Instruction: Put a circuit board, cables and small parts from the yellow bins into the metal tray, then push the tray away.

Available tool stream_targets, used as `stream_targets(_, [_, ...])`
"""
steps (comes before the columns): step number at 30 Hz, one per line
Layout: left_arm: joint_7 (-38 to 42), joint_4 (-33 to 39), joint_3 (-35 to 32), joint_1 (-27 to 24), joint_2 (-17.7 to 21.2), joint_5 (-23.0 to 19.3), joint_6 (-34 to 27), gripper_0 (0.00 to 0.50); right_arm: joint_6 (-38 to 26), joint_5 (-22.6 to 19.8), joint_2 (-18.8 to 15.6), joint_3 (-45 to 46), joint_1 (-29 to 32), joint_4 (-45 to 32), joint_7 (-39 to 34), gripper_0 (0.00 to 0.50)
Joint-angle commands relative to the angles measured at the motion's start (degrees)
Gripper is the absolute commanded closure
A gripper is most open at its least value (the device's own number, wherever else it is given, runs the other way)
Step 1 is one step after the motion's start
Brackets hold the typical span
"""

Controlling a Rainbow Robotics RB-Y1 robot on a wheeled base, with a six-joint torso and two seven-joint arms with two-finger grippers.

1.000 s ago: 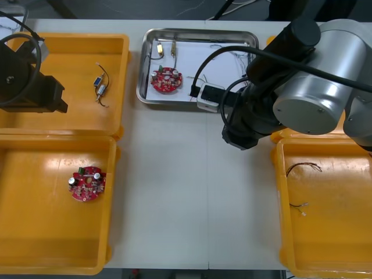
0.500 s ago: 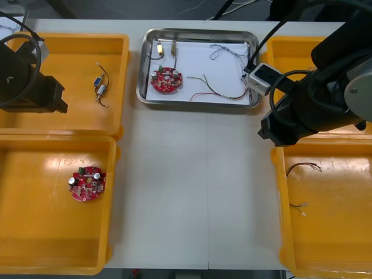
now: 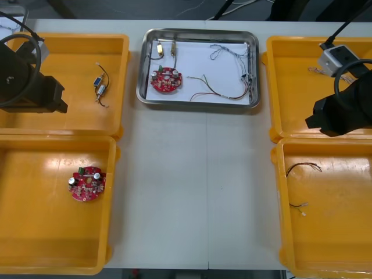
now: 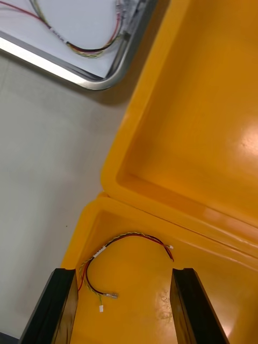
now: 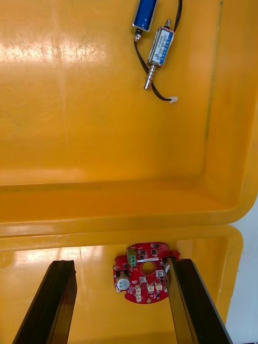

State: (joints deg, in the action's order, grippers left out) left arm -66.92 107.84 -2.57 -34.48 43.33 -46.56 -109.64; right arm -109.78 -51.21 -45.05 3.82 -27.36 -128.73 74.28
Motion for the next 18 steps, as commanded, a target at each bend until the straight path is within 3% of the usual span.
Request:
stream_targets(1, [3.2,1.76,0.63,0.82,2.47,0.5,-0.36,0.0,-0.22,0.76,-4.17,4.79,3.45,-1.79,-4.31,0.0])
stream_targets(18, [3.2,1.76,0.63,0.82,2.47,0.5,-0.36,0.0,-0.22,4.01,-5.4,17.36,12.33,0.5,-7.04,0.0])
